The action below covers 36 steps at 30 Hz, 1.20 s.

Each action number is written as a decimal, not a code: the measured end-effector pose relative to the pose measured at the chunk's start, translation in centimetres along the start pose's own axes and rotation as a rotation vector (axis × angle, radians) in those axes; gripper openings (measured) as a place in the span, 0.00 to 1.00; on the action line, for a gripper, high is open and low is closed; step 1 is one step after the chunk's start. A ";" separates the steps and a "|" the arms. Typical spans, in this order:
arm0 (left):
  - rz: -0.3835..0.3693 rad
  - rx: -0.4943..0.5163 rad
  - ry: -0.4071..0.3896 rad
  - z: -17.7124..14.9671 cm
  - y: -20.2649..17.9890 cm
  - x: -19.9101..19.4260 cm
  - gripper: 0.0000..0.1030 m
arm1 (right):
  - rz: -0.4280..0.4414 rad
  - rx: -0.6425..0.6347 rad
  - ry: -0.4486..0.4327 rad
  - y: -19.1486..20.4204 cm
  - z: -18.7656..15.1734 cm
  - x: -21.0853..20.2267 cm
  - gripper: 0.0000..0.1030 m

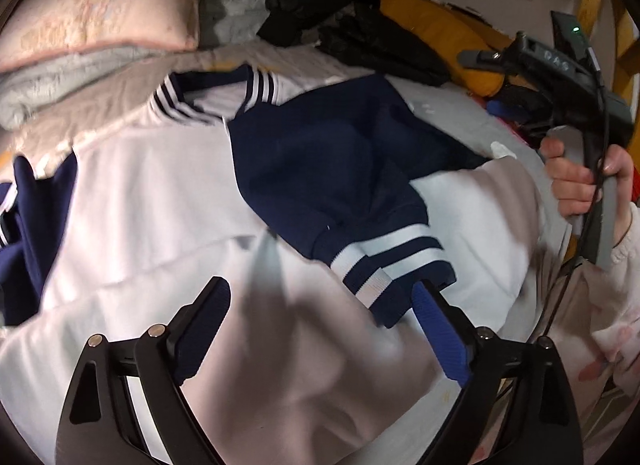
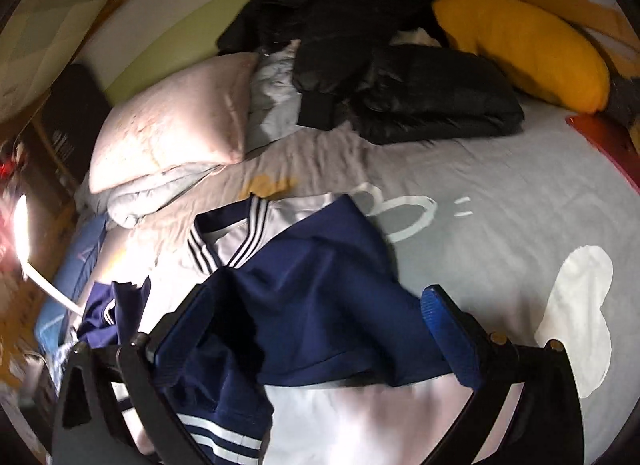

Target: Fold large clothes

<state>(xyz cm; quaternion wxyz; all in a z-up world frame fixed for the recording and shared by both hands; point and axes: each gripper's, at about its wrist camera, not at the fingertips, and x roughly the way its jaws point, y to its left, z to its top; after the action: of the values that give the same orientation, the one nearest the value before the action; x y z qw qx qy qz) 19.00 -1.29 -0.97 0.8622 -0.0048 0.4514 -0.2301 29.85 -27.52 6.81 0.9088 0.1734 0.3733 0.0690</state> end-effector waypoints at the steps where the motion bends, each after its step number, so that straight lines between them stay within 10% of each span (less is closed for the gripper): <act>1: -0.014 -0.014 0.012 0.0 0.0 0.4 0.89 | -0.003 -0.005 0.004 0.1 -0.1 0.0 1.00; 6: -0.036 0.045 -0.026 0.6 -0.8 0.9 0.72 | -0.009 -0.068 0.041 0.9 -0.7 0.8 1.00; 8: -0.033 0.065 -0.028 0.6 -1.4 0.9 0.20 | -0.008 -0.087 0.054 1.2 -0.9 1.0 1.00; 10: 0.091 0.090 -0.096 0.5 -2.1 0.2 0.05 | -0.020 -0.122 0.064 1.6 -1.1 1.3 1.00; 15: 0.349 0.159 -0.193 1.6 -1.5 -1.2 0.05 | -0.041 -0.137 0.087 2.0 -1.2 1.6 1.00; 19: 0.644 0.224 -0.123 3.9 2.1 0.7 0.05 | -0.110 -0.170 0.047 2.2 -1.2 1.8 1.00; 26: 0.882 0.032 -0.078 7.4 13.0 1.1 0.05 | -0.128 -0.094 0.098 0.5 0.0 3.7 1.00; 36: 0.919 0.019 -0.003 6.6 16.9 2.3 0.13 | -0.215 -0.088 0.021 -0.2 3.3 6.0 1.00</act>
<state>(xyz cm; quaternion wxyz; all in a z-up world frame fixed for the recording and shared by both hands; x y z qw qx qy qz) 31.90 11.55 -2.52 0.8754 0.2035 0.4033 0.1722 36.47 -27.06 4.96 0.9138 0.0915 0.3957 -0.0108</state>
